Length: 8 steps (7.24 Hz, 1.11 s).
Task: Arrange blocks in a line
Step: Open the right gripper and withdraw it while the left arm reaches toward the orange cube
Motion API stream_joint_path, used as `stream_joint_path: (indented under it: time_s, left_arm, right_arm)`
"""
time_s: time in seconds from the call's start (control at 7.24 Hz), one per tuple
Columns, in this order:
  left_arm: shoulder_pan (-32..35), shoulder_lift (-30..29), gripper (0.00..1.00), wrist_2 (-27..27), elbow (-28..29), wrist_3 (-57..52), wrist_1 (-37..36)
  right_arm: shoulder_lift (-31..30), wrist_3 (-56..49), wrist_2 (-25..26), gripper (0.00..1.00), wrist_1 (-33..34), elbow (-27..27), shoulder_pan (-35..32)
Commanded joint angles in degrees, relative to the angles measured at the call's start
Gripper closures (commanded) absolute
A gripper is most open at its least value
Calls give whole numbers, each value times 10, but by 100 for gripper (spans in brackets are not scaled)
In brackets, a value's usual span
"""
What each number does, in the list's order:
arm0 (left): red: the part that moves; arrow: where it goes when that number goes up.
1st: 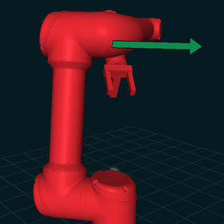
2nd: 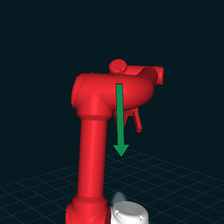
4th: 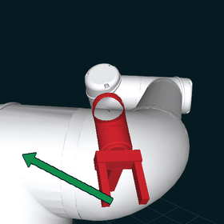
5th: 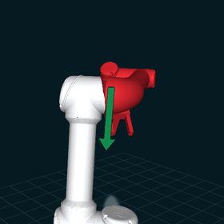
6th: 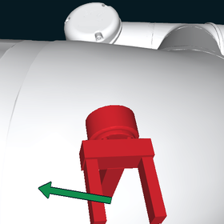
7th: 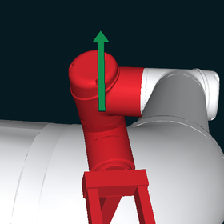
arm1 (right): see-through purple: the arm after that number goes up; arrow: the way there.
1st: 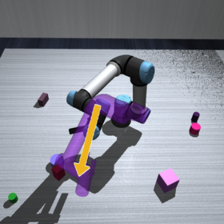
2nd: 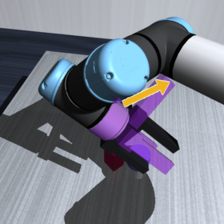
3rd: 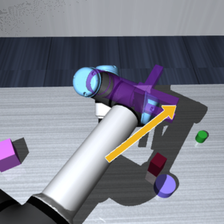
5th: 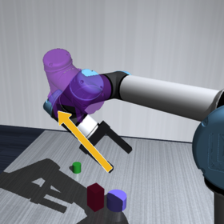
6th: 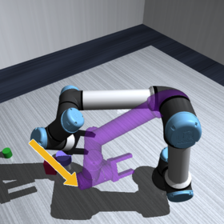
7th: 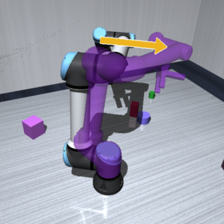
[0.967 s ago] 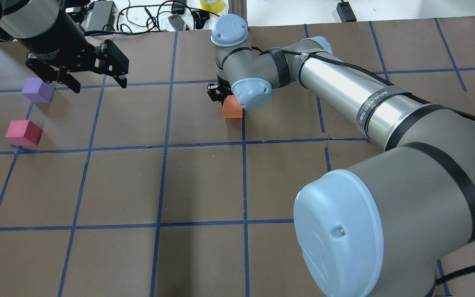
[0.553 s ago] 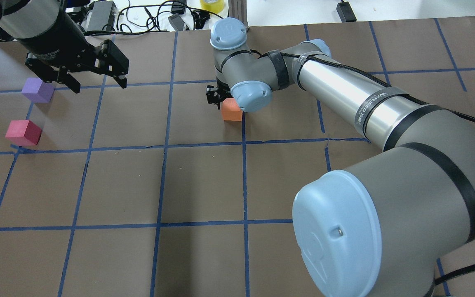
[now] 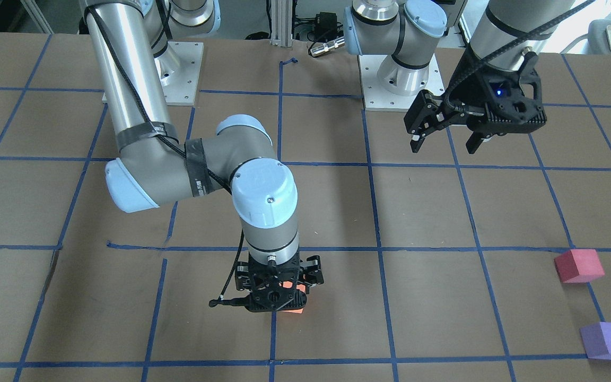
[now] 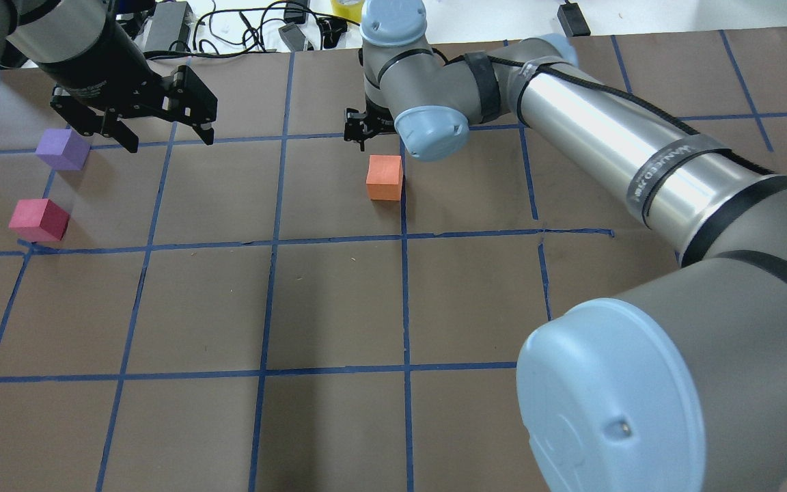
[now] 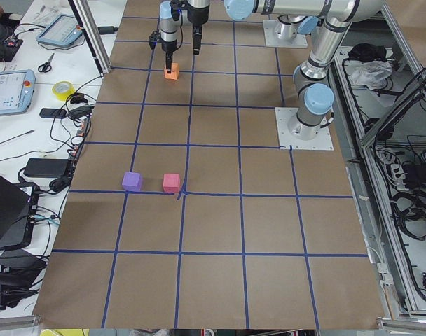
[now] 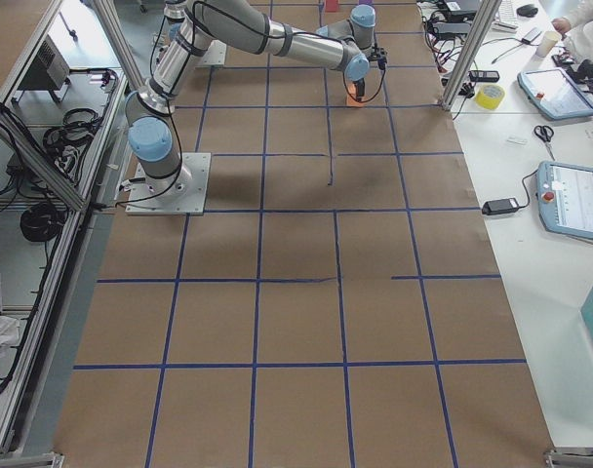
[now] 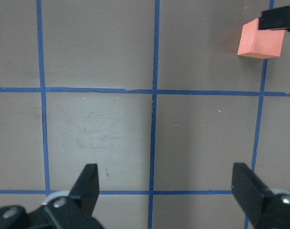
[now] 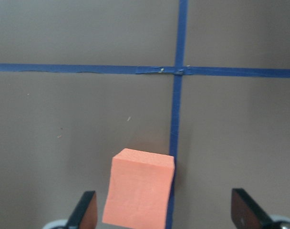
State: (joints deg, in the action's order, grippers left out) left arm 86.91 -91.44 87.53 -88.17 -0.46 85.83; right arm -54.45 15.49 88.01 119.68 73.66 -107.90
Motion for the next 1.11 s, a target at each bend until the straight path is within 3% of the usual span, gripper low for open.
stream_joint_path:
  time_s: [0.0,0.14,0.28,0.41,0.69,0.97]
  left_arm:
    - [1,-65,0,-2,1,-1,-82]
    - [9,-100,0,-4,0,11,-119]
    - [37,-142,0,-4,2,26,-155]
    - [63,-187,0,-4,6,63,-213]
    - [107,-249,0,-4,42,141,-281]
    - [158,-316,0,-1,85,211,-297]
  right_arm:
    - [-84,-47,-21,0,-71,4,74]
    - [-133,-92,-21,0,-138,6,120]
    - [-184,-160,-21,0,-260,9,164]
    - [-222,-173,-16,0,-307,8,188]
    - [-304,-172,-14,0,-355,25,189]
    - [-319,-173,23,0,-343,82,194]
